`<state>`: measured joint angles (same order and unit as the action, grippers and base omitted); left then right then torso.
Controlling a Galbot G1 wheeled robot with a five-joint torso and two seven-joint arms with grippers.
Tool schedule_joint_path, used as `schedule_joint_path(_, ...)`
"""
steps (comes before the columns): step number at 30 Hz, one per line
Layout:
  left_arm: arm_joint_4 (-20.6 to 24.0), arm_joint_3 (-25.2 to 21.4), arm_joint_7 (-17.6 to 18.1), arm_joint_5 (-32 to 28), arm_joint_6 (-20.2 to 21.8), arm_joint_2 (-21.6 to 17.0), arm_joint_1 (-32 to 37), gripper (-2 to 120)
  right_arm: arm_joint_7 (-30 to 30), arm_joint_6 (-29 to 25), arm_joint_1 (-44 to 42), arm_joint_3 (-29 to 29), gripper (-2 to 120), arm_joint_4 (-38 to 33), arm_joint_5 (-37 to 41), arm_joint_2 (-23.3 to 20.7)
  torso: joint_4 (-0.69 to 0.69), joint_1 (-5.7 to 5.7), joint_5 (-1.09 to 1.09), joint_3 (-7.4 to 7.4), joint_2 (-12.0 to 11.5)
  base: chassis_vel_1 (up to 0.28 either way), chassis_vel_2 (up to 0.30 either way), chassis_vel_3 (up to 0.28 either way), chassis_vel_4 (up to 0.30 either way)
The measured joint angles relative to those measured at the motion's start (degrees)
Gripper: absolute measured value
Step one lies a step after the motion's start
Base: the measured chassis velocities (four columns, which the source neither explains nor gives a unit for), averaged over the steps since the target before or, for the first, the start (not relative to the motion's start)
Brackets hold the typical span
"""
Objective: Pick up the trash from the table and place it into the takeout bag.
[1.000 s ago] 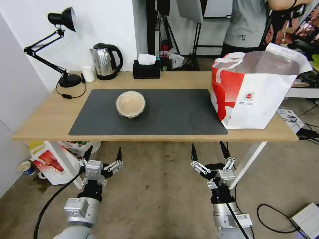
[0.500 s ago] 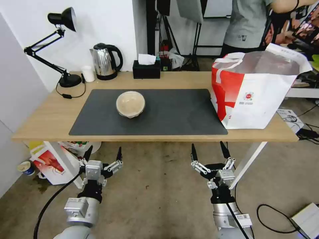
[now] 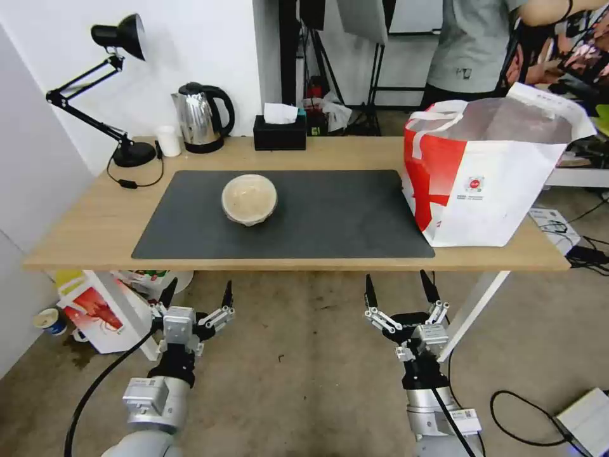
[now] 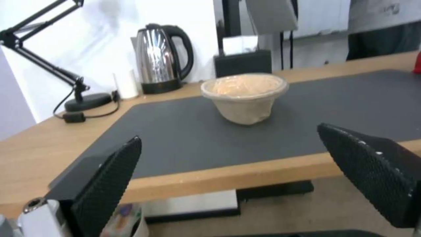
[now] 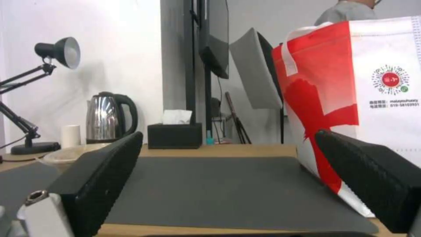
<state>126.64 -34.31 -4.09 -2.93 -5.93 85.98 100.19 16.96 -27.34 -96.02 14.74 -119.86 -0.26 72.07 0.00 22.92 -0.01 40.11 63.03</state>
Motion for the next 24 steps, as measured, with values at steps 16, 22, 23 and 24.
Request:
schedule_joint_path(16,-11.2,-8.9,-14.6,-12.8,-17.4,-0.7,-7.0,100,0.0,0.0,0.0,0.0,100,0.0,0.0,0.0,0.00,0.00,0.00,0.00,0.0,0.000,0.000,0.000,0.000)
schedule_joint_path(22,-14.5,-13.3,-21.9,-19.8,-25.2,-1.1,-9.5,100,0.0,0.0,0.0,0.0,100,0.0,0.0,0.0,0.00,0.00,0.01,0.00,0.0,0.000,0.000,0.000,0.000)
schedule_joint_path(23,-15.3,-14.3,-23.6,-21.3,-27.0,-1.2,-10.1,100,0.0,0.0,0.0,0.0,100,0.0,0.0,0.0,0.00,0.00,0.00,0.00,0.0,0.000,0.000,0.000,0.000)
schedule_joint_path(24,-15.3,-14.3,-23.6,-21.3,-27.0,-1.2,-10.1,100,0.0,0.0,0.0,0.0,100,0.0,0.0,0.0,0.00,0.00,0.00,0.00,0.0,0.000,0.000,0.000,0.000)
